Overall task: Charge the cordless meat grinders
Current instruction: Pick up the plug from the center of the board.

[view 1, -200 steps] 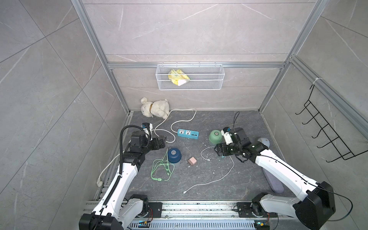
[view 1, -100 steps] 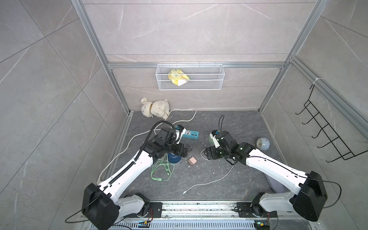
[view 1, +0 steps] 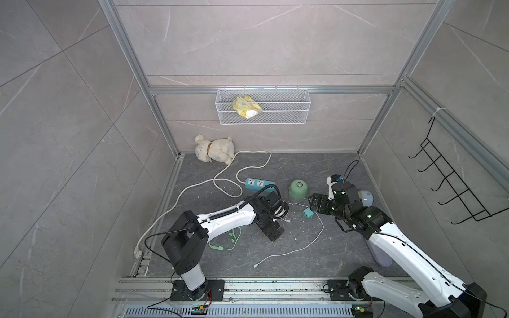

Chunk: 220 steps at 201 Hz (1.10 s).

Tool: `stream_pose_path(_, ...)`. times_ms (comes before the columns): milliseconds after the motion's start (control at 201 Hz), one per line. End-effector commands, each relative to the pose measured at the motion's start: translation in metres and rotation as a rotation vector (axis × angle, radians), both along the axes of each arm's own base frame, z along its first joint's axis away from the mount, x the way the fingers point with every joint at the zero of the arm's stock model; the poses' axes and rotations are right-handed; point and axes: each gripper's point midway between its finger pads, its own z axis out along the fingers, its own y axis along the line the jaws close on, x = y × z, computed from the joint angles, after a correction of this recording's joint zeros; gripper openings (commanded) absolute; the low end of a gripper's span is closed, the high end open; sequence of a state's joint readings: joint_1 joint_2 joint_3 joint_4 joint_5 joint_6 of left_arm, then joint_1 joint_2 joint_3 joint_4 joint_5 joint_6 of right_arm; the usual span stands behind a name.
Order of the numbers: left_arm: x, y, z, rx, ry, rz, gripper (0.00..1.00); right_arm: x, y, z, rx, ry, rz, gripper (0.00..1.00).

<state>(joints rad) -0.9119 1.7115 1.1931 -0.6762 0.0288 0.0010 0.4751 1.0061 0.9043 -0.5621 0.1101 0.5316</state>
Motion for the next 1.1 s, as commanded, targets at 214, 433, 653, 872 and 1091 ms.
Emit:
stream_pose_path(214,0.034,0.009,-0.013,0.095,-0.054,0.031,0.98,-0.016,-0.014,-0.012,0.008,0.038,-0.059,0.91)
stream_pose_path(433,0.038,0.005,-0.031,0.108,0.006,0.006,0.78,-0.016,-0.013,-0.012,0.009,0.043,-0.056,0.91)
stream_pose_path(653,0.033,0.01,-0.04,0.122,0.064,-0.002,0.63,-0.017,-0.015,-0.011,0.008,0.039,-0.061,0.9)
stream_pose_path(872,0.031,0.012,-0.047,0.131,0.077,-0.007,0.48,-0.016,-0.014,-0.009,0.02,0.038,-0.068,0.9)
stream_pose_path(1091,0.037,-0.001,-0.022,0.01,-0.024,-0.052,0.29,-0.02,-0.001,-0.01,0.109,0.087,-0.058,0.88)
